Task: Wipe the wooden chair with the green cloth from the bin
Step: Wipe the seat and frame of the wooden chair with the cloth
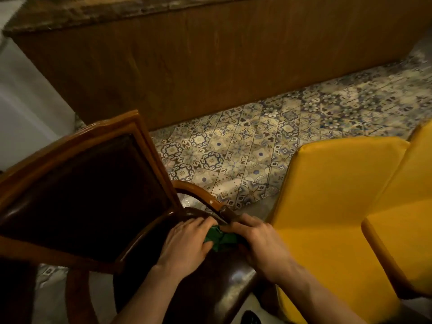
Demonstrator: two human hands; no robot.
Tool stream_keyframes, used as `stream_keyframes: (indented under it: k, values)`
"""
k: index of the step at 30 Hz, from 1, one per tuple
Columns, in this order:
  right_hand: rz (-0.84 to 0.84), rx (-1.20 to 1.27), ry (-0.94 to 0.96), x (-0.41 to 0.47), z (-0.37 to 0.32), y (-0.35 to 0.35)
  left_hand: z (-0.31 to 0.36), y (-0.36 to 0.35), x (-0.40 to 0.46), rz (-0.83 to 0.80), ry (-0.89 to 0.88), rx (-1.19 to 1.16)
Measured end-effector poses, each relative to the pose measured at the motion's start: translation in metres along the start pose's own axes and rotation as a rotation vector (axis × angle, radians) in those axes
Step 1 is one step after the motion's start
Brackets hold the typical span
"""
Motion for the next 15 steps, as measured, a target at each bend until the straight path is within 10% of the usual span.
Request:
stream_keyframes:
  k: [15]
  values:
    - [-0.074, 0.008, -0.021, 0.043, 0.059, -0.022, -0.017, -0.045, 0.062, 0.032, 0.046, -0.078]
Point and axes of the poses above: each hand's wrist, its own x-axis towards the middle knuckle, its own y-axis out of the back of the hand, z = x × y, the point moved 8 cm from there along x, towards the middle knuckle, and after that the axes turned 6 degrees about -z, right-handed, at the moved point
